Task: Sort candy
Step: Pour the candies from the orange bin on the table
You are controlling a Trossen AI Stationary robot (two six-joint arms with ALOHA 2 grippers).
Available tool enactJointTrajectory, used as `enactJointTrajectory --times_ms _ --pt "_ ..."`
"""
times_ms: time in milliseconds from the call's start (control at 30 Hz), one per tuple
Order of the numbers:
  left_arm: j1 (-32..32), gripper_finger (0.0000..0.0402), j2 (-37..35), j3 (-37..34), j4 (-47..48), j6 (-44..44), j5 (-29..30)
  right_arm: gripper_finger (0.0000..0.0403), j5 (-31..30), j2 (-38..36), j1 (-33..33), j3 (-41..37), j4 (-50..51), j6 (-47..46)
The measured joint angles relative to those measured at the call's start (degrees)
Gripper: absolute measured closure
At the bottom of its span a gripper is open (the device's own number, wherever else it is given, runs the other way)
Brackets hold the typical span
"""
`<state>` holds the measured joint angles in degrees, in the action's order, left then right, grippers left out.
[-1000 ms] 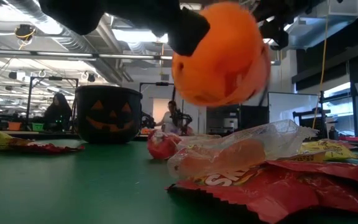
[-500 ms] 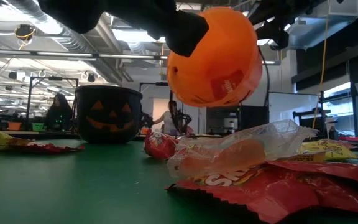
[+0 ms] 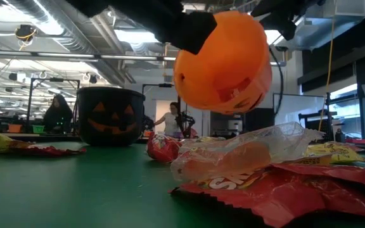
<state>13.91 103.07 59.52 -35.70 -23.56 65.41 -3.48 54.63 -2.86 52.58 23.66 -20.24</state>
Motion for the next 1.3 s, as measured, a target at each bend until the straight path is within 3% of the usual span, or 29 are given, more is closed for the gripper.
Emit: enactJointTrajectory --times_ms 233,367,700,1067,1300 --pt "-3.50 0.0401 -4.34 13.10 38.07 24.97 -17.44 0.0226 -0.03 0.00 -0.02 0.00 0.31 -0.01" --pt "-6.30 0.0401 -4.29 18.54 49.65 28.93 -23.98 0.0226 -0.01 0.00 -0.02 0.00 0.54 0.01" --pt "-15.72 0.0401 -4.20 24.33 61.03 32.94 -46.90 0.0226 -1.78 0.00 2.94 0.00 0.47 1.27" --pt "-24.87 0.0401 -3.98 24.40 68.06 35.08 -56.02 0.0226 -5.50 0.00 7.13 0.00 0.50 2.28" --pt "-26.34 0.0401 -3.98 24.40 73.43 35.78 -62.88 0.0226 -6.47 0.00 7.13 0.00 0.47 2.55"
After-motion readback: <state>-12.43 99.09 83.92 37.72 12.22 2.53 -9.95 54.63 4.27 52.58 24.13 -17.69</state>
